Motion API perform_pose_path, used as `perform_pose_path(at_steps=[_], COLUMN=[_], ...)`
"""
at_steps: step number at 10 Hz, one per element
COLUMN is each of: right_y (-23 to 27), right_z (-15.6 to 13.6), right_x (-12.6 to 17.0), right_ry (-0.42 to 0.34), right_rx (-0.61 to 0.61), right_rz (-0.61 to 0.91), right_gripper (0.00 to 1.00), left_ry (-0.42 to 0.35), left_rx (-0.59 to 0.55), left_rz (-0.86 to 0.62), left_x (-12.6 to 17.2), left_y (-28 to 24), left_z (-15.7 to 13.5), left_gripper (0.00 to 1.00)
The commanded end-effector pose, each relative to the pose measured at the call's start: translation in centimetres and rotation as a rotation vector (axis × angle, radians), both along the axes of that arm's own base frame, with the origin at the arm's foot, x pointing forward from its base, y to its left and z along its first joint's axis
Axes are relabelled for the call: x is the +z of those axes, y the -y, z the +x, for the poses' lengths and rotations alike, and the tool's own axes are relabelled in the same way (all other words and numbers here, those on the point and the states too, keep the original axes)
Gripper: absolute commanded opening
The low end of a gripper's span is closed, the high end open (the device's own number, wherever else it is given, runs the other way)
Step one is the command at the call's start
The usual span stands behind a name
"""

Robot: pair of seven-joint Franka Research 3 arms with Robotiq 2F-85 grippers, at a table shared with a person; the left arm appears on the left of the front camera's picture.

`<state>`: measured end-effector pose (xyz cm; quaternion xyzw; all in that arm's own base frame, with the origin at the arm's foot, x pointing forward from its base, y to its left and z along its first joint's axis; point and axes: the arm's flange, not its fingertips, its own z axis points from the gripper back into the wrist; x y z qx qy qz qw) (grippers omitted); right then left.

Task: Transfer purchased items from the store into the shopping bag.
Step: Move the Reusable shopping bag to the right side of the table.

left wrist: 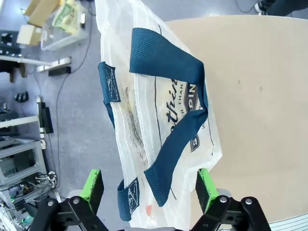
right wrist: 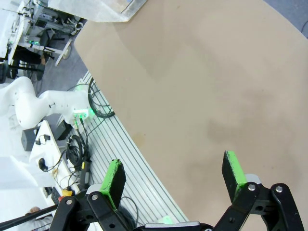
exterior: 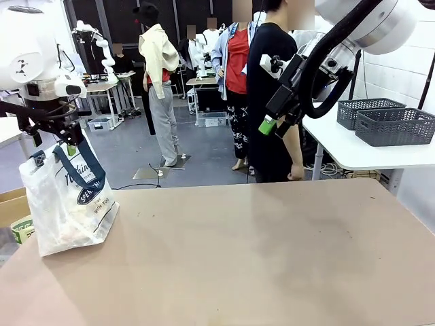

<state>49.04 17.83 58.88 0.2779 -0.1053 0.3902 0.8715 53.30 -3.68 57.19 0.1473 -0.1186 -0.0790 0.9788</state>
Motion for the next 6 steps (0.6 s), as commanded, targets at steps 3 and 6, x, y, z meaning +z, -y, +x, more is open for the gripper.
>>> perform_pose_path(at_steps=[3,6], right_y=[-0.1,-0.1], right_z=[-0.1,-0.1], right_x=[0.0,0.0], right_ry=[-0.012,-0.012], right_rx=[-0.009,-0.009], right_rz=[-0.005,-0.005], right_gripper=[1.00,1.00], left_ry=[-0.012,0.031], left_rx=[-0.161,-0.461], left_rz=[-0.023,-0.188], left_x=[2.6,5.2], left_y=[1.9,4.2], left_z=[-0.1,-0.6], left_gripper=[1.00,1.00])
